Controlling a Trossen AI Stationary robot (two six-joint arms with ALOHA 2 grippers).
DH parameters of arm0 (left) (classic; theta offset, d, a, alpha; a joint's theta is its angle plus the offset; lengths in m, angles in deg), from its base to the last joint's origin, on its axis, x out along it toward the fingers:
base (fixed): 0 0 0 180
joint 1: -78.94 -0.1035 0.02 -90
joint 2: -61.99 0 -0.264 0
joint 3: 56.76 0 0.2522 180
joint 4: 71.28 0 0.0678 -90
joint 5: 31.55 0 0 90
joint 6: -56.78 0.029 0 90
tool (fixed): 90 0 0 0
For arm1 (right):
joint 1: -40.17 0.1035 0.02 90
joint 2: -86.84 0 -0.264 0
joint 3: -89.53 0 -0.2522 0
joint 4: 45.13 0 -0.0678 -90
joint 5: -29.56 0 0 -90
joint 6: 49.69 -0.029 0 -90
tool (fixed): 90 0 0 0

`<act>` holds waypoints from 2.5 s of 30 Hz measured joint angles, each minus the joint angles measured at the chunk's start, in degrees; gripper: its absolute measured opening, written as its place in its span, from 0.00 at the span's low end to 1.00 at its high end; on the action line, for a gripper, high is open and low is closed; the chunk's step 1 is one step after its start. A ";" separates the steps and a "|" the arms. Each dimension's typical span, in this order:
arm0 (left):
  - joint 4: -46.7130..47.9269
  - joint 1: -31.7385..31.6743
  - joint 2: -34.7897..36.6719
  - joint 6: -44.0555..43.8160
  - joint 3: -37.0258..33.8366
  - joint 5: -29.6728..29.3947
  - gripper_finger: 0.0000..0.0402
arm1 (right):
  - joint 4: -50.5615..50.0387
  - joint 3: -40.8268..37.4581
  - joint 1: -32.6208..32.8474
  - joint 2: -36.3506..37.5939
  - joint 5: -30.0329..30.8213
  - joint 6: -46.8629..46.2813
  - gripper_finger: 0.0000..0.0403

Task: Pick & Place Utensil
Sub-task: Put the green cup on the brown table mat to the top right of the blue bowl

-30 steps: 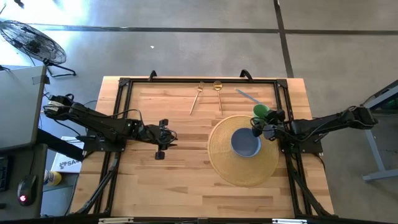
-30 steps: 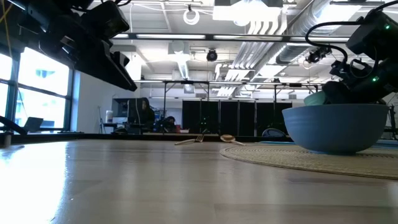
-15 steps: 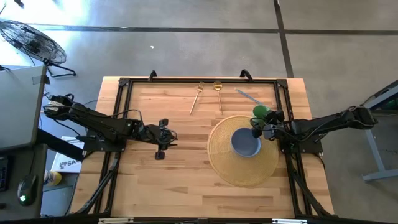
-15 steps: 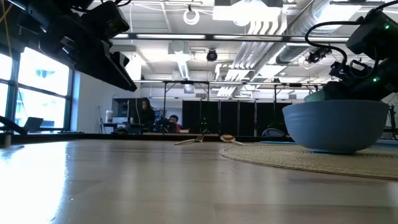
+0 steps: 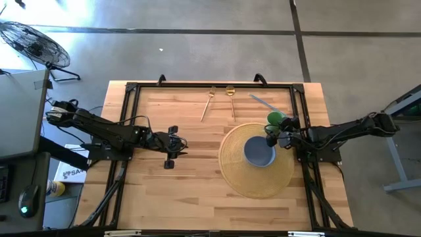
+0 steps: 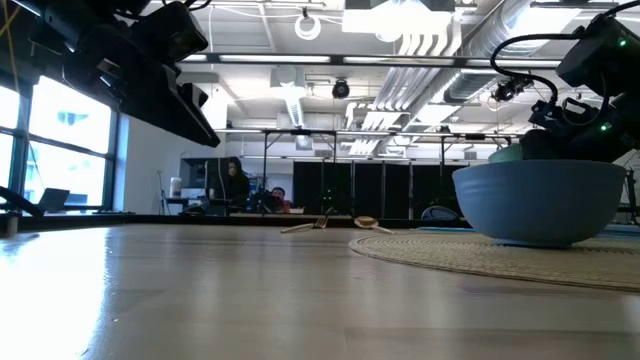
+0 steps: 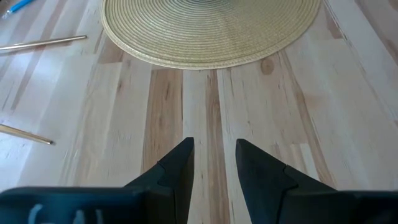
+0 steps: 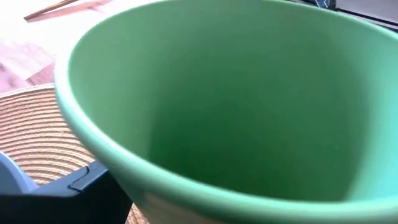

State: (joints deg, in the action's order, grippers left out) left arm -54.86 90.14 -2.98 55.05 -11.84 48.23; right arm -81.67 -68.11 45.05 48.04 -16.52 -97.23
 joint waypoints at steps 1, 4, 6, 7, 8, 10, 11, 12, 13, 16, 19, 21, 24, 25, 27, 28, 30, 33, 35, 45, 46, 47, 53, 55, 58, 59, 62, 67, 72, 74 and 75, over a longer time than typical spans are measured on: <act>0.00 0.01 0.00 0.00 0.00 0.00 0.29 | -0.09 0.00 0.00 0.00 0.00 0.01 0.97; -0.02 0.00 0.00 0.00 0.00 0.00 0.29 | -1.70 0.83 -0.07 -0.03 -1.15 -0.27 0.97; 0.00 0.02 0.00 0.00 0.00 -0.30 0.29 | -5.06 2.72 -0.11 -0.07 -1.64 -1.34 0.97; 0.00 0.02 0.00 0.00 0.00 -0.63 0.29 | -6.78 3.82 -0.11 -0.07 -1.72 -1.55 0.97; 0.00 0.01 0.00 0.00 0.00 -0.74 0.29 | -8.31 4.83 -0.11 -0.07 -1.92 -1.60 0.97; 0.05 0.00 0.00 0.00 0.00 -0.87 0.29 | -10.98 6.68 -0.11 -0.07 -2.62 -1.70 0.97; 0.05 0.02 0.00 0.00 0.00 -0.87 0.29 | -11.91 7.47 -0.11 -0.07 -3.19 -1.72 0.97; 0.05 0.02 0.00 0.00 0.00 -0.87 0.29 | -12.60 8.19 -0.12 -0.07 -3.98 -1.76 0.97; 0.07 0.02 0.00 0.00 0.00 -0.87 0.29 | -13.37 8.80 -0.11 -0.07 -4.72 -1.99 0.97; 0.37 0.02 0.00 0.00 0.00 -0.89 0.29 | -15.80 9.90 -0.13 -0.07 -6.58 -3.31 0.97; 0.51 0.02 0.00 0.00 0.00 -0.90 0.29 | -18.26 10.86 -0.13 -0.07 -8.65 -4.77 0.97; 0.51 0.02 0.00 0.00 0.00 -0.90 0.29 | -19.65 11.46 -0.13 -0.07 -10.14 -5.13 0.97; 0.49 0.02 0.00 -0.01 0.00 -0.92 0.29 | -20.75 12.43 -0.13 -0.08 -12.64 -5.98 0.97; 0.49 0.02 0.00 -0.01 0.00 -0.92 0.29 | -21.42 12.81 -0.13 -0.10 -13.21 -6.69 0.97; 0.49 0.02 0.00 -0.02 0.00 -0.92 0.29 | -22.96 13.50 -0.13 -0.10 -14.25 -8.05 0.97; 0.49 0.02 0.00 -0.02 0.00 -0.92 0.29 | -23.74 13.89 -0.13 -0.12 -14.54 -8.88 0.97; 0.49 0.02 0.00 -0.02 0.00 -0.94 0.29 | -25.54 14.91 -0.13 -0.14 -14.56 -10.69 0.97; 0.46 0.02 0.00 -0.02 0.00 -0.94 0.29 | -27.54 16.26 -0.13 -0.14 -14.83 -12.19 0.97; 0.48 0.02 0.00 -0.02 0.00 -0.94 0.29 | -28.02 16.97 -0.13 -0.13 -15.34 -12.27 0.97; 0.44 0.02 0.00 -0.02 0.00 -0.96 0.29 | -29.21 17.70 -0.15 -0.20 -21.68 -13.46 0.97; 0.44 0.02 0.00 -0.02 0.00 -0.97 0.29 | -29.55 17.70 -0.15 -0.20 -22.47 -14.07 0.97; 0.44 0.02 0.00 -0.02 0.00 -0.98 0.29 | -29.73 17.70 -0.15 -0.25 -22.83 -14.29 0.97; 0.42 0.02 0.00 -0.02 0.00 -0.98 0.29 | -29.68 17.70 -0.54 -2.74 -22.45 -14.62 0.97; 0.42 0.02 0.00 -0.02 0.00 -0.98 0.29 | -29.67 17.70 -1.29 -4.40 -23.61 -14.31 0.97; 0.42 0.02 0.00 -0.02 0.00 -0.97 0.29 | -29.54 17.70 -2.67 -6.69 -26.77 -13.74 0.97; 0.44 0.02 0.00 -0.02 0.00 -0.98 0.29 | -29.40 17.70 -3.10 -7.36 -27.70 -13.10 0.97; 0.44 0.02 0.00 -0.02 0.00 -0.96 0.29 | -29.78 18.12 -3.82 -8.59 -29.79 -12.50 0.97; 0.44 0.02 0.00 -0.02 0.00 -0.98 0.29 | -30.54 20.43 -3.89 -9.25 -33.51 -11.86 0.97; 0.44 0.02 0.00 -0.02 0.00 -0.96 0.29 | -31.15 21.14 -3.89 -9.25 -36.52 -12.12 0.97; 0.44 0.02 0.00 -0.04 0.00 -0.96 0.29 | -31.22 21.14 -3.89 -9.25 -37.41 -12.39 0.97; 0.44 0.02 0.00 -0.03 0.00 -0.96 0.29 | -31.22 21.14 -3.89 -9.25 -38.18 -12.44 0.97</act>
State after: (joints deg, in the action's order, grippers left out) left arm -54.42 90.17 -2.98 55.02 -11.84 47.27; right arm -112.89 -46.97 41.16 38.79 -54.70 -109.67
